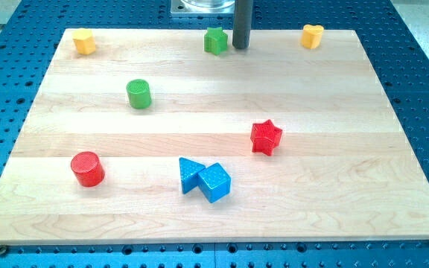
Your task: Move the green star right to the green circle
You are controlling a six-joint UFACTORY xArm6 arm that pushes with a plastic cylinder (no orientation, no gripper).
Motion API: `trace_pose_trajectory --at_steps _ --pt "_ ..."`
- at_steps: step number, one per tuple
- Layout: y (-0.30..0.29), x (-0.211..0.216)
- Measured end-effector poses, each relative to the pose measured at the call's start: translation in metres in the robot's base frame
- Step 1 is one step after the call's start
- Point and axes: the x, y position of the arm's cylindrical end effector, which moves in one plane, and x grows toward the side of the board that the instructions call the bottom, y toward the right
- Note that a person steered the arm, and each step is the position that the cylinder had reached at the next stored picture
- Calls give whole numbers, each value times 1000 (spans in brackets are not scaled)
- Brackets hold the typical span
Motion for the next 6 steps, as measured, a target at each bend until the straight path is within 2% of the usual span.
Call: trace_pose_trajectory --at_steps 2,3,5,6 --pt "-100 4" --pt "-84 -6" --pt "-111 11" --pt "-100 -12"
